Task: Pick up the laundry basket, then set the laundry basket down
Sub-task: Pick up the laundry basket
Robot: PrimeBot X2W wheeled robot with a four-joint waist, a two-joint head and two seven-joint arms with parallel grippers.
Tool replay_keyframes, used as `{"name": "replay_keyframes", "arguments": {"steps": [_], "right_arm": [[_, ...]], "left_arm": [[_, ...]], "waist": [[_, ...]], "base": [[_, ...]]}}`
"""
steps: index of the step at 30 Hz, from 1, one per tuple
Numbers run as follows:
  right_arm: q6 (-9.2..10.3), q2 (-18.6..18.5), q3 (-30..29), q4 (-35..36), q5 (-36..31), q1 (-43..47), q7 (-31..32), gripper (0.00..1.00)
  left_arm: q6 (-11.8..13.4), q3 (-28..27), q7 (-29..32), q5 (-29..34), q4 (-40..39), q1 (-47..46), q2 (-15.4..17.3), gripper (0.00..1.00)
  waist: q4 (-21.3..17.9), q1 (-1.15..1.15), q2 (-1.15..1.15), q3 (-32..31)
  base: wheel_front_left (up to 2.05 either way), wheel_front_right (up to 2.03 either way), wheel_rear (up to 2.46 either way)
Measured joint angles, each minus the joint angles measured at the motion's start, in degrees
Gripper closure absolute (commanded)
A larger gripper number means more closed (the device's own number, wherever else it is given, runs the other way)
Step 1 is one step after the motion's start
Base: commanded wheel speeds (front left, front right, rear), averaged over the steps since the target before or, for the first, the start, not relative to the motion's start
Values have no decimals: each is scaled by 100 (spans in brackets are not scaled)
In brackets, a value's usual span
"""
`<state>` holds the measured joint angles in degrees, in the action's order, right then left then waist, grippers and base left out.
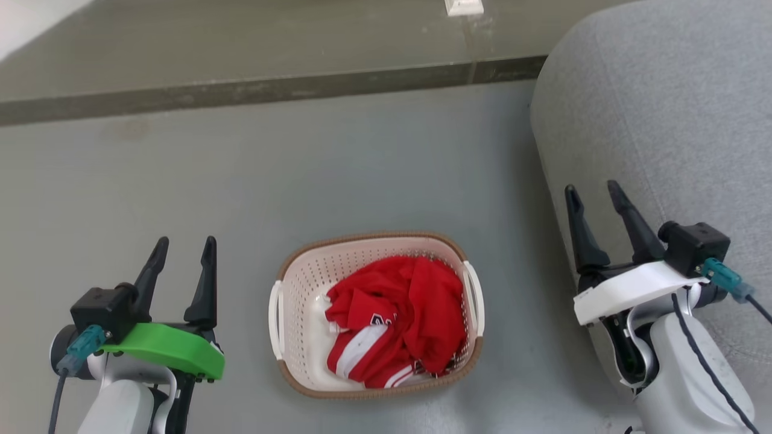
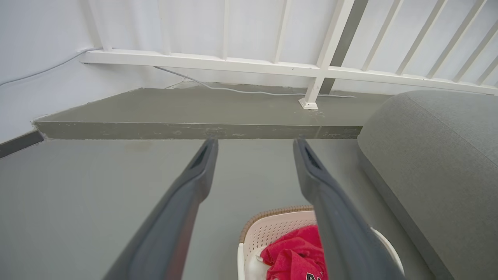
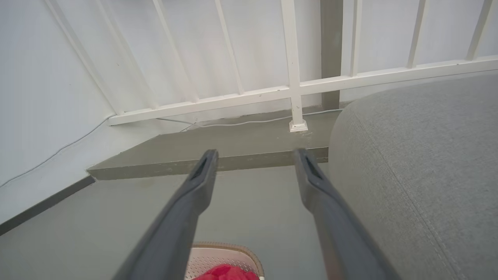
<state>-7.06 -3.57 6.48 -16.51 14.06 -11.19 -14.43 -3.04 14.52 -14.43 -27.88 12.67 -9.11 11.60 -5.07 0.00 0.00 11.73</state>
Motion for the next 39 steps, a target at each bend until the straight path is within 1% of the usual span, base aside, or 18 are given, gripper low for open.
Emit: {"name": "replay_keyframes", "arguments": {"steps": [7,14,21,26,35,39], "right_arm": [[0,-4,127,-364,2,-66,20,0],[0,-4,124,-749,60,-349,37,0],[0,-8,148,-1192,76,-723,87,0],[-1,-5,318,-1590,191,-985,198,0],[-1,-7,410,-2253,315,-1470,324,0],[-1,-7,504,-2572,315,-1674,428,0]], "left_arm": [[-59,49,2,0,215,-62,9,0],[-200,223,99,-1,470,-500,4,0],[-268,378,310,-18,895,-943,-13,0],[-307,457,435,-21,1178,-1250,-68,0],[-359,705,641,-216,1788,-1852,-231,0],[-402,828,725,-237,2016,-2112,-370,0]], "waist": [[14,0,0,393],[49,0,0,857],[115,0,0,1346],[168,0,0,1696],[268,0,0,2309],[318,0,0,2558]], "base": [[0,0,0],[0,0,0],[0,0,0],[0,0,0],[0,0,0],[0,0,0]]}}
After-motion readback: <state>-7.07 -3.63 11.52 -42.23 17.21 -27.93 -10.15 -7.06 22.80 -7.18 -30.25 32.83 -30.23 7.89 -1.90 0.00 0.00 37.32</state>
